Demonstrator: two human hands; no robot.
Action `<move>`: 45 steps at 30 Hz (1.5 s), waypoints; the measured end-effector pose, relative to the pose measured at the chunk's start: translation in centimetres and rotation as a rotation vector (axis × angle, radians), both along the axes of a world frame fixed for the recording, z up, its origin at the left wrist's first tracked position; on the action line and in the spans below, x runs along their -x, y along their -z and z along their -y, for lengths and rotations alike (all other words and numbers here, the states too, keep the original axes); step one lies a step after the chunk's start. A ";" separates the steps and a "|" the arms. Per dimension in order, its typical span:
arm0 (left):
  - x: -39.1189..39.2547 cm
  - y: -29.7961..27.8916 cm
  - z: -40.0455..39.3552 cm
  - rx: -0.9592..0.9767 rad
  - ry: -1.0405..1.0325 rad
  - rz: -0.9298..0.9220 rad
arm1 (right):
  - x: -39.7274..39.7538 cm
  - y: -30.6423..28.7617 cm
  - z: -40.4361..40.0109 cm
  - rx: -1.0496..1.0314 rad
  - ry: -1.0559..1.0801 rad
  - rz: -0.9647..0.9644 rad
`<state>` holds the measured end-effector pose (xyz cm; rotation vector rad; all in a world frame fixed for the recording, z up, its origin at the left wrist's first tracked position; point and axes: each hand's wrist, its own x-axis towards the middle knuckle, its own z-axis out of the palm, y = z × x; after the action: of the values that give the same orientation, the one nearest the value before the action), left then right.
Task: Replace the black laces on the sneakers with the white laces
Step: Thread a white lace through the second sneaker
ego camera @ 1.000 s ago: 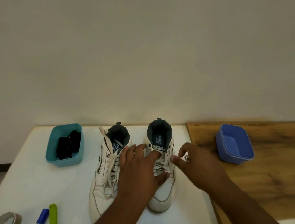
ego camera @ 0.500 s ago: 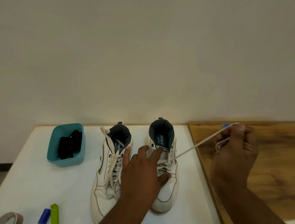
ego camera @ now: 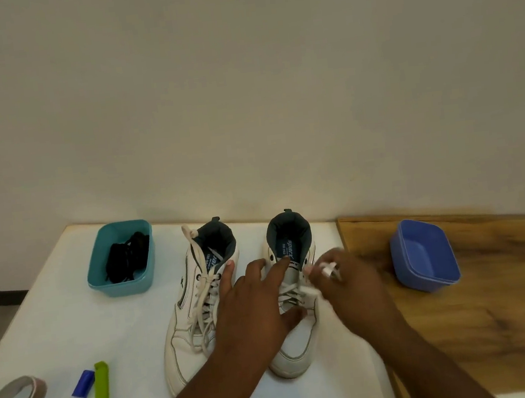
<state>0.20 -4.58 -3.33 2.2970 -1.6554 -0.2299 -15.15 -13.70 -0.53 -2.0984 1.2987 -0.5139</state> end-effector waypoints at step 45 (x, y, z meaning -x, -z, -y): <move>-1.7 -10.6 -2.5 0.758 -0.469 -1.882 | -2.6 -3.8 -4.5 -0.829 -0.612 0.343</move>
<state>1.86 -2.13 7.26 0.8742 -0.0942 -0.9767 -12.58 -9.24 3.28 -1.4844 0.4794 -0.0292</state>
